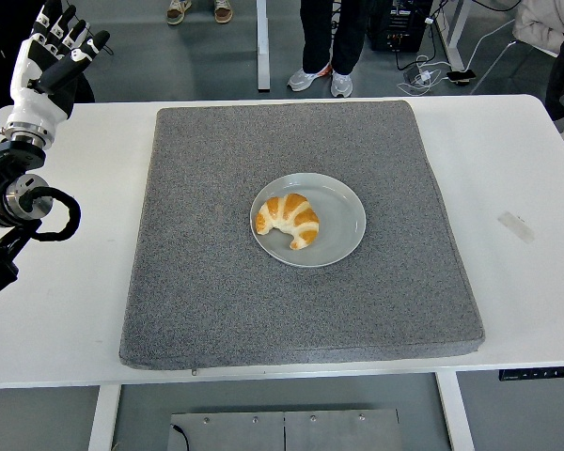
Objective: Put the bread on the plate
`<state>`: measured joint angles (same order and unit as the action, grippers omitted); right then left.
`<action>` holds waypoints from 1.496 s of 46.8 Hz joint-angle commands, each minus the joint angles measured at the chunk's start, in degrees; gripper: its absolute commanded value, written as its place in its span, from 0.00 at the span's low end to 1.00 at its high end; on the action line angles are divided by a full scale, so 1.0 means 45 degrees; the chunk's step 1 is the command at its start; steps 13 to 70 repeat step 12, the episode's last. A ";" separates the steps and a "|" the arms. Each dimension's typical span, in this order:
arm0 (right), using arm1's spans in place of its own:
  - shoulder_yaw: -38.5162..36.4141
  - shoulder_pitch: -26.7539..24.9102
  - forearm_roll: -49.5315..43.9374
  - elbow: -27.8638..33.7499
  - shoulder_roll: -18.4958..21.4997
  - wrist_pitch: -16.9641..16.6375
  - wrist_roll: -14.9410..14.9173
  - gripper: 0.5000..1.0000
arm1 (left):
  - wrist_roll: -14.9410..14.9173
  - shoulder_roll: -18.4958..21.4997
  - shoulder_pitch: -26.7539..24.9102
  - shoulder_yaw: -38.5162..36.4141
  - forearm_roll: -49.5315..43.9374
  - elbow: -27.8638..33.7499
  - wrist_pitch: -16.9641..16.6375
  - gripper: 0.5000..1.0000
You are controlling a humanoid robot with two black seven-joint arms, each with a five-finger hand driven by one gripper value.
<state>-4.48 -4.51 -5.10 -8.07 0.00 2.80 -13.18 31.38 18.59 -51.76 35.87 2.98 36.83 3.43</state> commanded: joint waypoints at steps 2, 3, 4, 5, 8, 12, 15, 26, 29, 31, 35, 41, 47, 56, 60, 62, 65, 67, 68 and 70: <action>0.0000 0.0005 0.0000 -0.0004 0.0000 0.0002 -0.0001 1.00 | -0.0002 -0.0205 -0.0021 -0.0003 0.0002 -0.0117 0.0000 0.93; 0.0000 0.0005 0.0000 -0.0004 0.0000 0.0002 -0.0001 1.00 | -0.0002 -0.0283 -0.0001 -0.0003 0.0002 -0.0137 0.0000 0.93; 0.0000 0.0005 0.0000 -0.0004 0.0000 0.0002 -0.0001 1.00 | -0.0002 -0.0341 -0.0021 0.0017 0.0002 -0.0176 0.0000 0.93; 0.0000 0.0005 0.0000 -0.0004 0.0000 0.0002 -0.0001 1.00 | -0.0002 -0.0400 -0.0021 0.0017 0.0002 -0.0196 0.0000 0.93; 0.0000 0.0005 0.0000 -0.0004 0.0000 0.0002 -0.0001 1.00 | 0.0018 -0.0556 -0.0021 0.0017 0.0002 -0.0371 0.0000 0.93; 0.0000 0.0025 0.0000 -0.0004 0.0000 -0.0017 -0.0001 1.00 | 0.0018 -0.0849 -0.0040 0.0036 -0.0018 -0.0722 0.0195 0.93; 0.0000 0.0025 0.0000 -0.0004 0.0000 -0.0017 -0.0001 1.00 | 0.0018 -0.0849 -0.0040 0.0036 -0.0018 -0.0722 0.0195 0.93; 0.0000 0.0025 0.0000 -0.0004 0.0000 -0.0017 -0.0001 1.00 | 0.0018 -0.0849 -0.0040 0.0036 -0.0018 -0.0722 0.0195 0.93; 0.0000 0.0025 0.0000 -0.0004 0.0000 -0.0017 -0.0001 1.00 | 0.0018 -0.0849 -0.0040 0.0036 -0.0018 -0.0722 0.0195 0.93; 0.0000 0.0025 0.0000 -0.0004 0.0000 -0.0017 -0.0001 1.00 | 0.0018 -0.0849 -0.0040 0.0036 -0.0018 -0.0722 0.0195 0.93; 0.0000 0.0025 0.0000 -0.0004 0.0000 -0.0017 -0.0001 1.00 | 0.0018 -0.0849 -0.0040 0.0036 -0.0018 -0.0722 0.0195 0.93; 0.0000 0.0025 0.0000 -0.0004 0.0000 -0.0017 -0.0001 1.00 | 0.0018 -0.0849 -0.0040 0.0036 -0.0018 -0.0722 0.0195 0.93; 0.0000 0.0025 0.0000 -0.0004 0.0000 -0.0017 -0.0001 1.00 | 0.0018 -0.0849 -0.0040 0.0036 -0.0018 -0.0722 0.0195 0.93; 0.0000 0.0025 0.0000 -0.0004 0.0000 -0.0017 -0.0001 1.00 | 0.0018 -0.0849 -0.0040 0.0036 -0.0018 -0.0722 0.0195 0.93; 0.0000 0.0025 0.0000 -0.0004 0.0000 -0.0017 -0.0001 1.00 | 0.0018 -0.0849 -0.0040 0.0036 -0.0018 -0.0722 0.0195 0.93; 0.0000 0.0025 0.0000 -0.0004 0.0000 -0.0017 -0.0001 1.00 | 0.0018 -0.0849 -0.0040 0.0036 -0.0018 -0.0722 0.0195 0.93; 0.0000 0.0025 0.0000 -0.0004 0.0000 -0.0017 -0.0001 1.00 | 0.0018 -0.0849 -0.0040 0.0036 -0.0018 -0.0722 0.0195 0.93; 0.0000 0.0025 0.0000 -0.0004 0.0000 -0.0017 -0.0001 1.00 | 0.0018 -0.0849 -0.0040 0.0036 -0.0018 -0.0722 0.0195 0.93; 0.0000 0.0025 0.0000 -0.0004 0.0000 -0.0017 -0.0001 1.00 | 0.0018 -0.0849 -0.0040 0.0036 -0.0018 -0.0722 0.0195 0.93; 0.0000 0.0025 0.0000 -0.0004 0.0000 -0.0017 -0.0001 1.00 | 0.0018 -0.0849 -0.0040 0.0036 -0.0018 -0.0722 0.0195 0.93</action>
